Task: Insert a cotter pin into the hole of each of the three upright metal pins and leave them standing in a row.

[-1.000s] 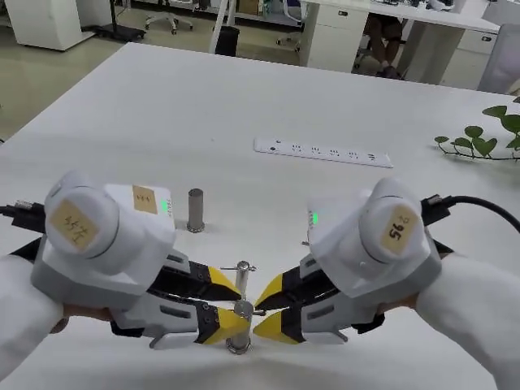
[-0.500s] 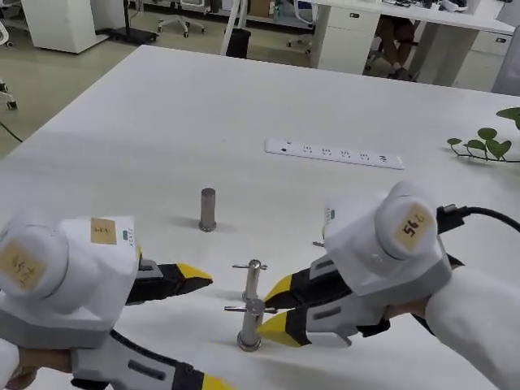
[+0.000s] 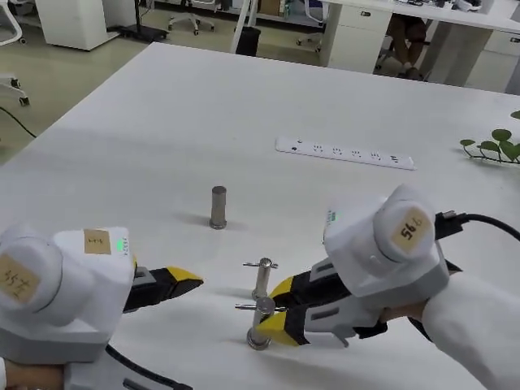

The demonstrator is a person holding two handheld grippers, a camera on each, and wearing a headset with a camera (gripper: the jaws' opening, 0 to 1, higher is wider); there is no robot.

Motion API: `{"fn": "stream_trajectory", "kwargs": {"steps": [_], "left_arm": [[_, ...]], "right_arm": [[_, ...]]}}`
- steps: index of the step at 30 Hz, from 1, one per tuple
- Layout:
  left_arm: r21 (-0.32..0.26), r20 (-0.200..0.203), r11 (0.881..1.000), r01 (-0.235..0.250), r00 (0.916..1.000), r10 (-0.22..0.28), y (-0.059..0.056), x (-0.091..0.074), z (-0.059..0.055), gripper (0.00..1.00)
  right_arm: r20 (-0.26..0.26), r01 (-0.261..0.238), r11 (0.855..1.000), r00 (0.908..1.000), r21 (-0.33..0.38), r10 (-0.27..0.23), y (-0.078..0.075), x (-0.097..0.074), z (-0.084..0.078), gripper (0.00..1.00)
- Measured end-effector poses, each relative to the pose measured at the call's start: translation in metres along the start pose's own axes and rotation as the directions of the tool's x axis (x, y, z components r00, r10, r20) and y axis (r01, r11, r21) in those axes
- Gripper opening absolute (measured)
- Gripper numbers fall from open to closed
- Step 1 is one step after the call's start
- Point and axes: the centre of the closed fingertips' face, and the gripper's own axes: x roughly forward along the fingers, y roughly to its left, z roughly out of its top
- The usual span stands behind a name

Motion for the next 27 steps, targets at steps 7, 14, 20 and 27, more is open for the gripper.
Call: {"fn": "stream_trajectory", "kwargs": {"steps": [7,14,20,27], "left_arm": [[-0.013,-0.008,1.000,-0.004,1.0000,0.004,0.000,0.000,-0.004,0.99],[-0.007,-0.012,1.000,-0.022,0.9997,0.022,0.004,-0.001,-0.005,0.99],[-0.003,-0.007,1.000,-0.030,0.9995,0.030,0.007,-0.003,-0.003,0.99],[-0.005,-0.012,0.999,-0.031,0.9994,0.031,0.008,-0.003,-0.003,0.99]], "right_arm": [[0.008,-0.008,1.000,0.9999,0.007,0.008,0.002,-0.001,0.001,0.08],[0.024,0.013,0.999,0.9996,0.041,-0.014,0.002,0.000,0.001,0.07],[0.095,0.000,0.994,0.9954,0.105,-0.010,0.000,-0.011,0.005,0.07],[0.055,0.051,0.996,0.9970,0.073,-0.055,-0.024,-0.032,-0.011,0.07]]}}
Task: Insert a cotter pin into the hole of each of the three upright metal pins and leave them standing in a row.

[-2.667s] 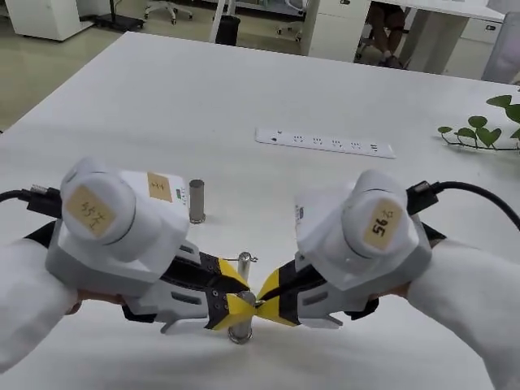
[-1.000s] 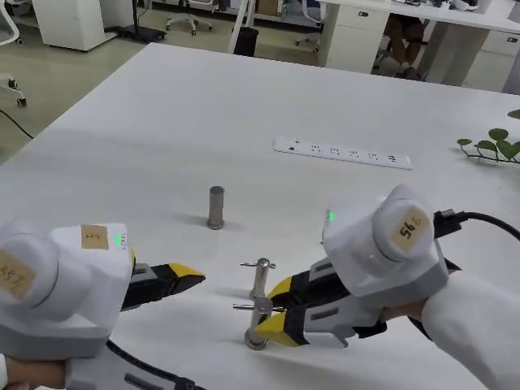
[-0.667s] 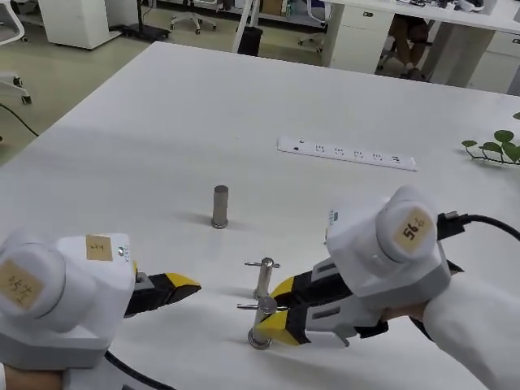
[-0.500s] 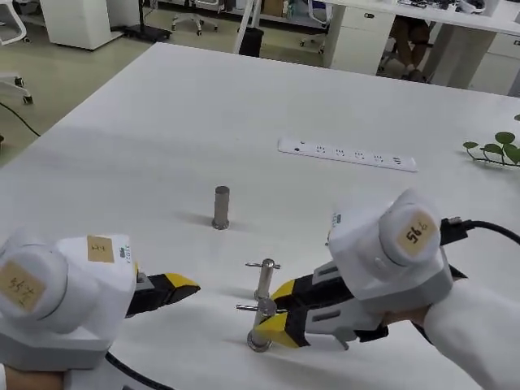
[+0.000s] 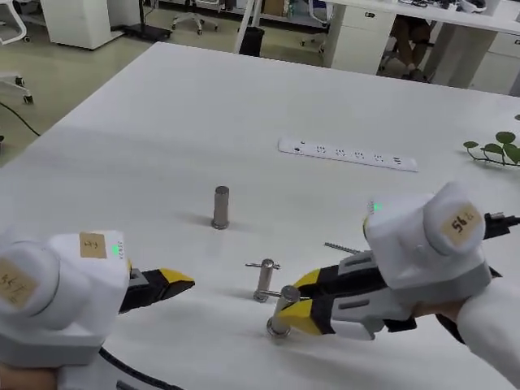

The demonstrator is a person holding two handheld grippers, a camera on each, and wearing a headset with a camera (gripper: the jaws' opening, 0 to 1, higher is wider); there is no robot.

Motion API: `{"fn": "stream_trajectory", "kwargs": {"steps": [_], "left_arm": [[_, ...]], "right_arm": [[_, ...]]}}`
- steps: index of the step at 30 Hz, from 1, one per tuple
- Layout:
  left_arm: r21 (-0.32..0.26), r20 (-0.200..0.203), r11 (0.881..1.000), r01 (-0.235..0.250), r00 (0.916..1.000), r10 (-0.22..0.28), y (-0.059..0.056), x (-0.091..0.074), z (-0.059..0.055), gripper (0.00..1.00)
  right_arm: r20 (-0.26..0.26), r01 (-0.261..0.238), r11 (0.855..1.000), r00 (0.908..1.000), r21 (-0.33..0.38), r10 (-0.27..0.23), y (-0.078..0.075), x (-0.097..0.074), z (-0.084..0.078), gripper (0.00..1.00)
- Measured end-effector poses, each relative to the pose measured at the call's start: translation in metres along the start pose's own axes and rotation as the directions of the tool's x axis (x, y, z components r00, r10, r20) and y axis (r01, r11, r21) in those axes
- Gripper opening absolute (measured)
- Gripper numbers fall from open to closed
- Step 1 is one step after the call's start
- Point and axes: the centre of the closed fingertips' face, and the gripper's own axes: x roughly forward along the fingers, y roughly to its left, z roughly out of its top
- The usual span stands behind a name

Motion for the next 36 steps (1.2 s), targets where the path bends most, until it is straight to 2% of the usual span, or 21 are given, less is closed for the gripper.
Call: {"fn": "stream_trajectory", "kwargs": {"steps": [6,10,14,21,28,33,36], "left_arm": [[-0.003,-0.001,1.000,-0.006,1.0000,0.006,0.002,0.001,0.000,0.99],[-0.014,-0.016,1.000,-0.007,0.9999,0.007,0.003,0.001,-0.003,0.99],[-0.015,-0.020,1.000,-0.006,0.9998,0.006,0.003,0.001,-0.004,0.99],[-0.016,-0.024,1.000,-0.009,0.9997,0.009,0.004,0.000,-0.005,0.97],[-0.018,-0.034,1.000,0.005,0.9994,-0.006,-0.002,0.001,-0.007,0.97],[-0.033,-0.027,0.999,0.007,0.9996,-0.008,-0.003,0.000,-0.006,0.97],[-0.038,-0.023,0.999,0.003,0.9997,-0.004,-0.002,0.000,-0.006,0.96]], "right_arm": [[-0.028,0.038,0.999,0.9989,-0.023,-0.039,-0.024,-0.014,-0.013,0.07],[-0.037,0.057,0.998,0.9976,-0.021,-0.058,-0.038,-0.018,-0.018,0.07],[-0.043,0.057,0.998,0.9974,-0.027,-0.058,-0.044,-0.018,-0.021,0.07],[-0.041,0.055,0.998,0.9976,-0.015,-0.056,-0.045,-0.015,-0.023,0.07],[-0.030,0.050,0.999,0.9983,0.001,-0.050,-0.042,-0.009,-0.024,0.07],[-0.027,0.048,0.999,0.9985,0.023,-0.048,-0.041,-0.009,-0.024,0.08],[-0.033,0.049,0.999,0.9983,0.010,-0.049,-0.040,-0.008,-0.024,0.08]]}}
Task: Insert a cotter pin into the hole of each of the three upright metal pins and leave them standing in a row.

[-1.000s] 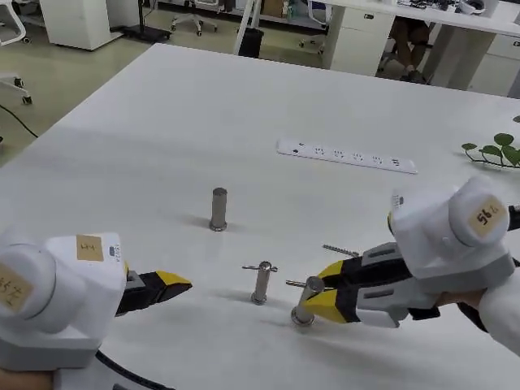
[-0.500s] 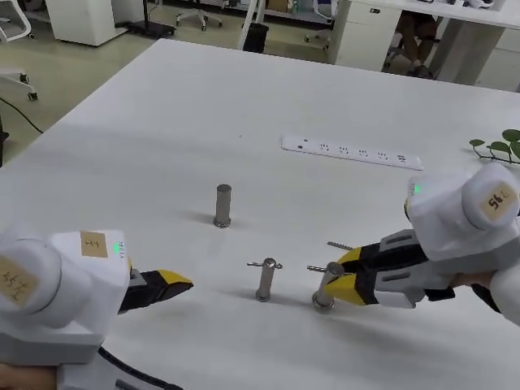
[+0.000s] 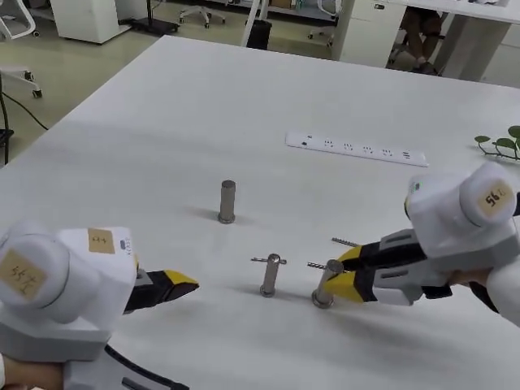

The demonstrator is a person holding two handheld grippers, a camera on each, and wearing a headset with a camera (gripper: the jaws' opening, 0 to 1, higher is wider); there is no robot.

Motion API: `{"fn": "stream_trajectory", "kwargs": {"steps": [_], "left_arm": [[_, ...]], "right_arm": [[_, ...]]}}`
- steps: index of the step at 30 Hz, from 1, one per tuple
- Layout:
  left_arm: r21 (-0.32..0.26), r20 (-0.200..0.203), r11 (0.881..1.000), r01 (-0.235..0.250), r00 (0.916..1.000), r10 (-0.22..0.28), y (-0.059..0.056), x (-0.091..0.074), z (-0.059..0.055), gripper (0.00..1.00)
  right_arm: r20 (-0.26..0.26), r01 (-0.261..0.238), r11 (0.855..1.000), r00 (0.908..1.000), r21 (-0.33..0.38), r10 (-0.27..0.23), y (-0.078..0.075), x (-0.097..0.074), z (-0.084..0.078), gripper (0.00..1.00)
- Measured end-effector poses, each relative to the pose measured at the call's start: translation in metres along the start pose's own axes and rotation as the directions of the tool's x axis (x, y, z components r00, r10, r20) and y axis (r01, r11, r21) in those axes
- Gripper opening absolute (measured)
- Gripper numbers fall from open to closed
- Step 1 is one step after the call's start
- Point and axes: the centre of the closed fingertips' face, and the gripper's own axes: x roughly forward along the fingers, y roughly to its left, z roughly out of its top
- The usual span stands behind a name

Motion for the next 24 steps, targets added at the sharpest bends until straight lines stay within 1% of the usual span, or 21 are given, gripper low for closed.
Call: {"fn": "stream_trajectory", "kwargs": {"steps": [2,4,6,10,11,12,13,14,16,17,18,21,23,24], "left_arm": [[-0.005,0.006,1.000,-0.003,1.0000,0.003,0.001,0.000,0.001,0.96],[0.003,0.002,1.000,-0.007,1.0000,0.007,0.001,0.000,0.001,0.96],[-0.002,0.004,1.000,-0.005,1.0000,0.005,0.000,0.001,0.001,0.96],[0.003,0.005,1.000,-0.006,1.0000,0.006,0.000,0.001,0.002,0.96],[0.004,0.007,1.000,-0.008,0.9999,0.008,0.000,0.000,0.003,0.96],[0.004,0.008,1.000,-0.009,0.9999,0.009,0.000,0.000,0.003,0.96],[0.004,0.009,1.000,-0.011,0.9999,0.011,0.001,0.000,0.003,0.96],[0.005,0.010,1.000,-0.012,0.9999,0.012,0.000,-0.001,0.004,0.96],[0.006,0.006,1.000,-0.014,0.9999,0.014,0.000,-0.002,0.005,0.96],[0.009,0.007,1.000,-0.015,0.9999,0.015,0.000,-0.002,0.006,0.96],[0.012,0.013,1.000,-0.018,0.9997,0.018,0.000,-0.002,0.008,0.97],[0.014,0.035,0.999,-0.033,0.9989,0.032,0.002,-0.003,0.015,0.97],[0.018,0.058,0.998,-0.053,0.9970,0.052,0.005,-0.004,0.020,0.96],[0.022,0.067,0.998,-0.061,0.9960,0.059,0.007,-0.004,0.022,0.95]], "right_arm": [[-0.001,-0.003,1.000,1.0000,0.023,0.003,0.000,0.001,0.000,0.08],[-0.001,-0.003,1.000,1.0000,0.003,0.003,0.000,0.000,0.000,0.08],[0.001,0.001,1.000,1.0000,-0.015,-0.001,0.001,0.001,0.000,0.08],[0.017,0.007,1.000,0.9998,-0.013,-0.007,-0.001,0.000,0.002,0.10],[0.028,0.028,1.000,0.9992,-0.010,-0.028,-0.004,-0.001,0.004,0.12],[0.033,0.039,0.999,0.9987,-0.008,-0.038,-0.005,-0.001,0.005,0.15],[0.038,0.044,0.999,0.9983,-0.006,-0.044,-0.006,-0.002,0.006,0.20],[0.053,0.048,0.999,0.9974,0.000,-0.048,-0.006,-0.004,0.010,0.25],[0.104,0.051,0.999,0.9933,0.009,-0.051,-0.003,-0.008,0.018,0.40],[0.117,0.056,0.998,0.9914,0.018,-0.058,-0.003,-0.010,0.020,0.46],[0.121,0.061,0.998,0.9906,0.025,-0.064,-0.003,-0.013,0.021,0.48],[0.123,0.087,0.995,0.9881,0.049,-0.092,-0.002,-0.022,0.020,0.47],[0.138,0.103,0.993,0.9843,0.063,-0.111,0.000,-0.029,0.020,0.52],[0.149,0.121,0.990,0.9801,0.077,-0.131,0.000,-0.034,0.020,0.53]]}}
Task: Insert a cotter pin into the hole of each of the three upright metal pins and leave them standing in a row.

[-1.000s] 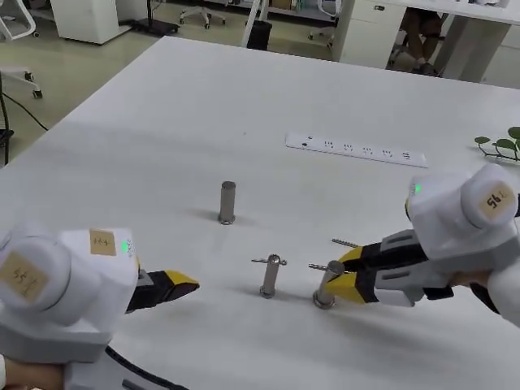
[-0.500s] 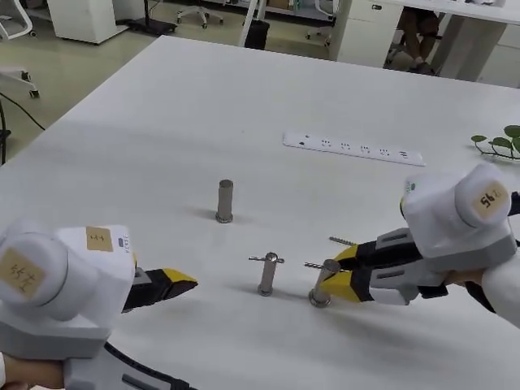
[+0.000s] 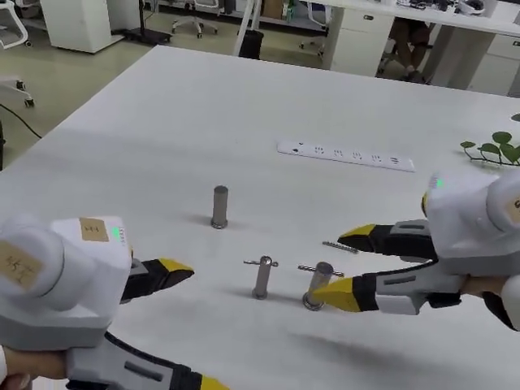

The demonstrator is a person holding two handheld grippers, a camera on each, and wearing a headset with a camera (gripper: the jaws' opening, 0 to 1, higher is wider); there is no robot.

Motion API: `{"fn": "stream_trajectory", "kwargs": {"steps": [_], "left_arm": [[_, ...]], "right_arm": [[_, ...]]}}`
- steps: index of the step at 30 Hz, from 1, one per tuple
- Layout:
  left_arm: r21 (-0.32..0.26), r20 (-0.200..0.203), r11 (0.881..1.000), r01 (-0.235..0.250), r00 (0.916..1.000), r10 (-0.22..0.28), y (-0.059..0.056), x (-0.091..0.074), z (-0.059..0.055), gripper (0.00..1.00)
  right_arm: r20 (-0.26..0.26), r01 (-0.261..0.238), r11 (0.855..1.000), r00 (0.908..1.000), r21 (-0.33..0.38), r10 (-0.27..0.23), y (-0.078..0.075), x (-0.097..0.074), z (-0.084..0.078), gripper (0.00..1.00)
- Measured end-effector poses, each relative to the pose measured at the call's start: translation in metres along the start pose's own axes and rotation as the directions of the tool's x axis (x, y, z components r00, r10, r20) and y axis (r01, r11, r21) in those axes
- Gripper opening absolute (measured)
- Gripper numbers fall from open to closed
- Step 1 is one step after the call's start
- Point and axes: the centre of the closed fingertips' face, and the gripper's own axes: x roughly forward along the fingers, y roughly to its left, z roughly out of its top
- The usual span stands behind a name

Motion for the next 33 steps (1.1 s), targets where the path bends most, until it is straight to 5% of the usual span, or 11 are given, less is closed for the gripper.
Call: {"fn": "stream_trajectory", "kwargs": {"steps": [6,13,17,20,25,30,33], "left_arm": [[-0.021,0.031,1.000,-0.008,0.9995,0.009,-0.001,0.002,0.010,0.93],[-0.036,0.050,0.999,0.002,0.9987,0.000,-0.007,-0.001,0.014,0.93],[-0.035,0.066,0.999,0.002,0.9978,0.001,-0.009,-0.004,0.020,0.93],[-0.047,0.085,0.999,0.002,0.9964,0.002,-0.009,-0.007,0.024,0.93],[-0.075,0.082,0.997,-0.009,0.9965,0.016,-0.007,-0.011,0.023,0.93],[-0.090,0.078,0.996,-0.015,0.9967,0.022,-0.003,-0.016,0.019,0.93],[-0.097,0.075,0.995,-0.020,0.9968,0.027,0.001,-0.019,0.018,0.93]], "right_arm": [[0.034,0.066,0.996,0.9970,0.066,-0.069,0.000,-0.021,-0.005,0.64],[0.049,0.058,0.992,0.9967,0.112,-0.064,0.019,-0.039,-0.018,0.72],[0.071,0.032,0.990,0.9966,0.138,-0.042,0.034,-0.043,-0.021,0.80],[0.121,0.047,0.981,0.9901,0.186,-0.071,0.036,-0.046,-0.016,0.83],[0.127,0.078,0.970,0.9859,0.231,-0.110,0.035,-0.048,-0.019,0.97],[0.106,0.062,0.961,0.9900,0.270,-0.094,0.041,-0.046,-0.027,0.98],[0.121,0.081,0.950,0.9851,0.300,-0.122,0.041,-0.045,-0.027,0.99]]}}
